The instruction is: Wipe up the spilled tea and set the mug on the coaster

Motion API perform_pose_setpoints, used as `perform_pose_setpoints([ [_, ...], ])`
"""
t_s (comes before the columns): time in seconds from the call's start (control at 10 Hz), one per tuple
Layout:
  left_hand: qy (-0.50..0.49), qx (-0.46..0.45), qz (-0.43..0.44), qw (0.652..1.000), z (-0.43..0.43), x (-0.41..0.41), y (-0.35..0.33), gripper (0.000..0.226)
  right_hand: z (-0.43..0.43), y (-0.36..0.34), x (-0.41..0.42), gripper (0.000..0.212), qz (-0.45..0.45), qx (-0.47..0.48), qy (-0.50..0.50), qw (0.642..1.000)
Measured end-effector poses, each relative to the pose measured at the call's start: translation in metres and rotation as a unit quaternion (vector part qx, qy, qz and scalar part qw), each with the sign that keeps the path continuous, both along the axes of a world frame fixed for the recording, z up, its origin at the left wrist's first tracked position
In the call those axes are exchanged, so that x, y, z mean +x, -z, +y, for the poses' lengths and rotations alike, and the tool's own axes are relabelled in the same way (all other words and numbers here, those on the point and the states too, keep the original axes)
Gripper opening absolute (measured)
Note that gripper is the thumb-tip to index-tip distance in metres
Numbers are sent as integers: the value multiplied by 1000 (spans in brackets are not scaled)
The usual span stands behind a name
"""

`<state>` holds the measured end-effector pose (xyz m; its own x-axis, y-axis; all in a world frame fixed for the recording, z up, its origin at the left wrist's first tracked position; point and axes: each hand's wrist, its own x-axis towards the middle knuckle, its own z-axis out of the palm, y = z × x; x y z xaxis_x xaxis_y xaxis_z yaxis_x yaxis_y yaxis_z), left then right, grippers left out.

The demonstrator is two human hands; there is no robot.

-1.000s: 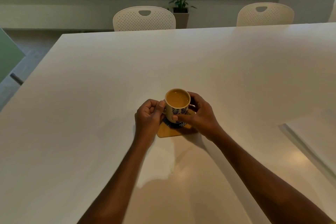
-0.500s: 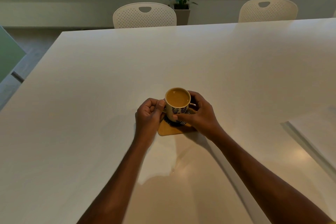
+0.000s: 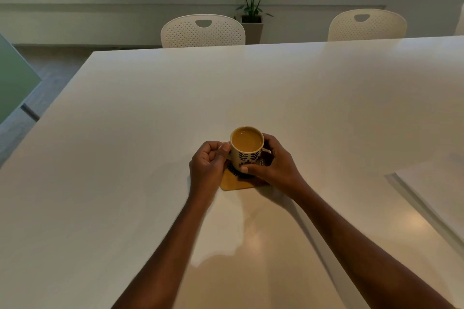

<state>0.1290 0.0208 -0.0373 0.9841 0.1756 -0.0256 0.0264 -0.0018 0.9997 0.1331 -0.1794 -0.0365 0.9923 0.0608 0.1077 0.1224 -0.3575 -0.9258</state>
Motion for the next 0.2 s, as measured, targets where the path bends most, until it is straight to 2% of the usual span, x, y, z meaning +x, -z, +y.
perform_pose_setpoints([
  [0.1, -32, -44, -12, 998, 2, -5, -1, 22, -11, -1, 0, 107, 8, 7, -31, 999],
  [0.2, -76, -80, -1, 994, 12, -12, -6, 15, -21, -5, -8, 106, 10, 14, -19, 1000],
])
